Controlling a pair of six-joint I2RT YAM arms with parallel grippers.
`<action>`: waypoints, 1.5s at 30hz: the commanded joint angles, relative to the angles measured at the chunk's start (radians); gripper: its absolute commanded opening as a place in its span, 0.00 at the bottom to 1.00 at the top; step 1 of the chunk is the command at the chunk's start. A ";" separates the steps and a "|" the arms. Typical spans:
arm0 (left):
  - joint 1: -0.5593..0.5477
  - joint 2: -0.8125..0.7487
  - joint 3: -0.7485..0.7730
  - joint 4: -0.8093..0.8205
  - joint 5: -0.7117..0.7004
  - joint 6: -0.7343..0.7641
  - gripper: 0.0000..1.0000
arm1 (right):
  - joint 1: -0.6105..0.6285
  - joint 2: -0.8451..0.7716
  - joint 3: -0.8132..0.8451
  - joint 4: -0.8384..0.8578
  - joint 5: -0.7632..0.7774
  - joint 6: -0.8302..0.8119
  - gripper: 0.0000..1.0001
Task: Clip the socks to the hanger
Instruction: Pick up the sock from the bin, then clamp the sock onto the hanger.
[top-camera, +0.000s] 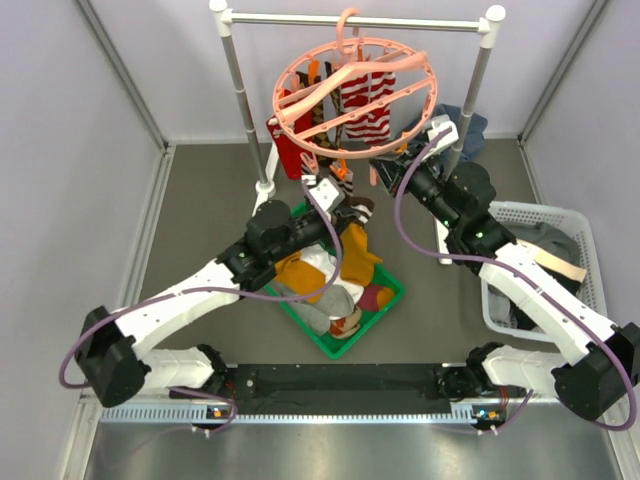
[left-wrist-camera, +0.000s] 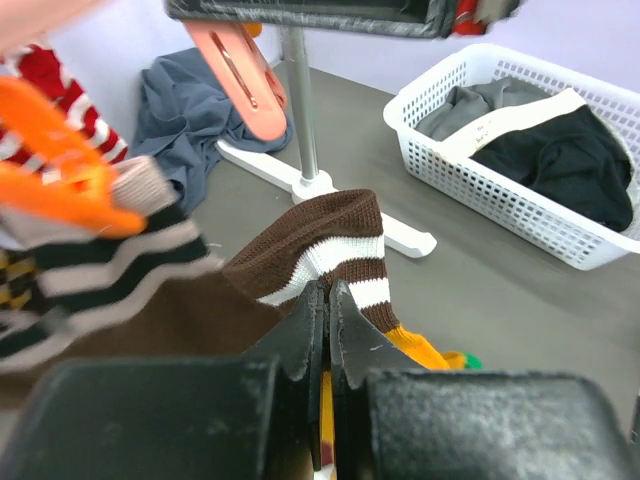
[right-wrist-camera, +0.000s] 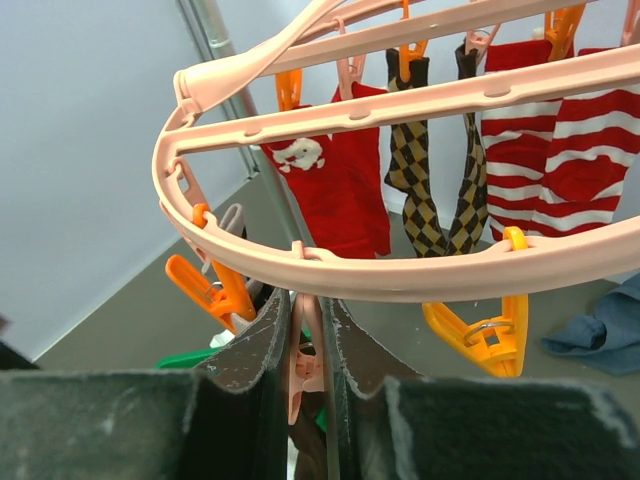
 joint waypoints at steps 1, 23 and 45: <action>-0.003 0.068 0.015 0.219 0.032 0.005 0.00 | -0.009 -0.034 0.041 0.001 -0.052 0.014 0.02; -0.001 0.174 0.049 0.379 -0.094 -0.105 0.00 | -0.009 -0.039 0.004 0.004 -0.087 -0.028 0.02; 0.000 0.125 0.001 0.491 -0.089 -0.159 0.00 | -0.009 -0.033 -0.013 0.017 -0.069 -0.036 0.02</action>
